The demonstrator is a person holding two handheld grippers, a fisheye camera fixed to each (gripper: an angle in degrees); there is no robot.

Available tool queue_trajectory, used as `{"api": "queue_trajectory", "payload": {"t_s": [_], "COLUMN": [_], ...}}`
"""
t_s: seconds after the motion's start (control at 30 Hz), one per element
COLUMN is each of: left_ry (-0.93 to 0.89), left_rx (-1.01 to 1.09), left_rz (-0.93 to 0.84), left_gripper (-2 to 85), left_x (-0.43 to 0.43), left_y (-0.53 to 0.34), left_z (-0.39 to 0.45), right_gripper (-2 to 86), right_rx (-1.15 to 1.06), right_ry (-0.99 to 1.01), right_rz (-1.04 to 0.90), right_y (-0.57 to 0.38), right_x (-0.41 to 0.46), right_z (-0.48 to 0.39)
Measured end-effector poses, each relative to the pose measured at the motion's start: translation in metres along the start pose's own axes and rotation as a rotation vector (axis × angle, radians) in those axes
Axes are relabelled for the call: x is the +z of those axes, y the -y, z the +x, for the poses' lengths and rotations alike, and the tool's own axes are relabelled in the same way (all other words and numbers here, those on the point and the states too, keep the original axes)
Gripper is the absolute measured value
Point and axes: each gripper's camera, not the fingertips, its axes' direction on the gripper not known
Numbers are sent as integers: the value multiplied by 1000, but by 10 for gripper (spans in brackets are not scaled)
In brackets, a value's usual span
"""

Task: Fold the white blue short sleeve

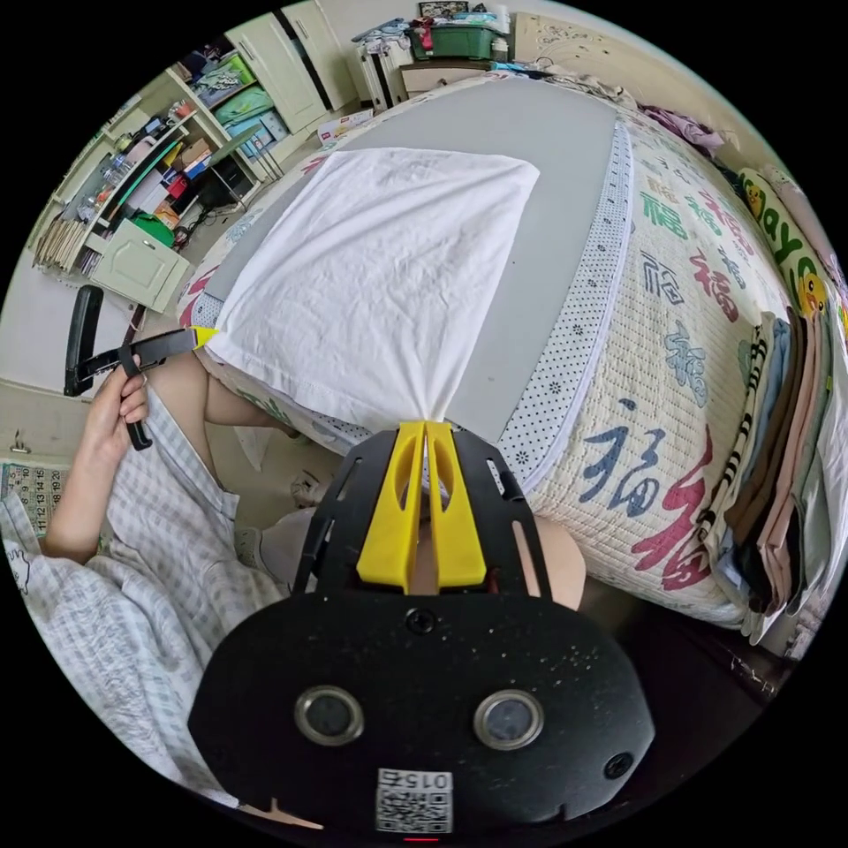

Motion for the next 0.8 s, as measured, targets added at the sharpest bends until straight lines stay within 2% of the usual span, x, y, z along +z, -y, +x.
{"api": "queue_trajectory", "payload": {"t_s": [0.1, 0.2, 0.3, 0.37, 0.63, 0.8], "left_ry": [-11, -37, -44, -73, 132, 94], "left_rx": [-20, -29, 13, 75, 162, 147], "left_rz": [-30, 13, 70, 47, -77, -90], "left_gripper": [-4, -1, 1, 1, -6, -6], "left_x": [-1, -18, -35, -30, 13, 13], "left_y": [-2, -11, -14, -7, 1, -3], "left_z": [-4, -7, 1, 13, 33, 22], "right_gripper": [11, 40, 60, 61, 11, 2], "right_rx": [3, 44, 58, 59, 40, 59], "right_ry": [-30, -25, 30, 59, 11, 15], "right_rz": [-36, 24, 96, 82, -1, -15], "right_y": [2, -7, -8, -1, 15, 13], "right_x": [0, -8, -11, -2, 48, 73], "right_z": [-8, -10, -9, -10, -23, -22]}}
